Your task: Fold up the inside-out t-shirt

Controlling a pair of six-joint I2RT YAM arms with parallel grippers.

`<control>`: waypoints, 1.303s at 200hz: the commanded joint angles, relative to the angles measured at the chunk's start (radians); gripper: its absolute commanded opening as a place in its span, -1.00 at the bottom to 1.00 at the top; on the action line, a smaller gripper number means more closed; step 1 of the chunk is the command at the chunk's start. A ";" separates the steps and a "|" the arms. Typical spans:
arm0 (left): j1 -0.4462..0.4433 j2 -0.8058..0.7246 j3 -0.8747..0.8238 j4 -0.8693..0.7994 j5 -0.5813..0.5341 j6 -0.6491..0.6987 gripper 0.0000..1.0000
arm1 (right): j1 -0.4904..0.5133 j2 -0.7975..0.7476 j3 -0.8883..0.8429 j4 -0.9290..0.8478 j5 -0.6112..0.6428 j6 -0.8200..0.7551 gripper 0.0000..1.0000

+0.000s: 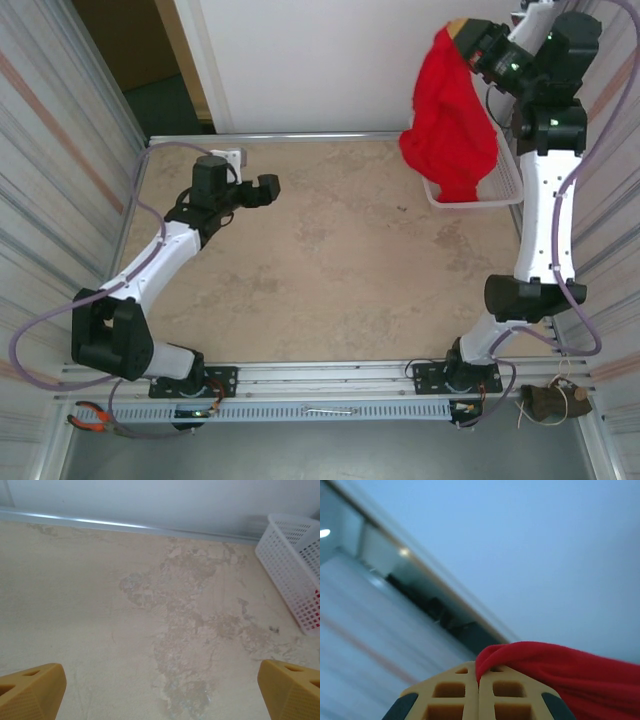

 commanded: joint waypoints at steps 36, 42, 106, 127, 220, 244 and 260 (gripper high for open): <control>-0.012 -0.071 -0.047 0.066 0.054 -0.092 0.97 | 0.194 0.164 0.085 0.094 -0.035 0.099 -1.00; -0.013 -0.071 -0.056 0.073 0.053 -0.098 0.97 | 0.211 0.181 0.066 0.097 -0.023 0.090 -1.00; -0.004 -0.092 -0.093 -0.090 -0.133 -0.068 0.97 | 0.302 0.412 -0.122 -0.150 0.379 -0.207 0.00; 0.027 -0.116 -0.102 -0.123 -0.142 -0.045 0.97 | 0.304 0.355 -0.286 -0.155 0.487 -0.262 0.05; 0.073 0.175 -0.031 -0.269 -0.080 -0.170 0.93 | 0.345 0.415 -0.484 -0.183 0.418 -0.305 0.36; 0.075 0.202 -0.048 -0.266 -0.042 -0.176 0.84 | 0.382 0.397 -0.533 -0.189 0.436 -0.293 0.36; 0.075 0.235 -0.057 -0.247 -0.002 -0.193 0.75 | 0.391 0.375 -0.608 -0.157 0.418 -0.232 0.36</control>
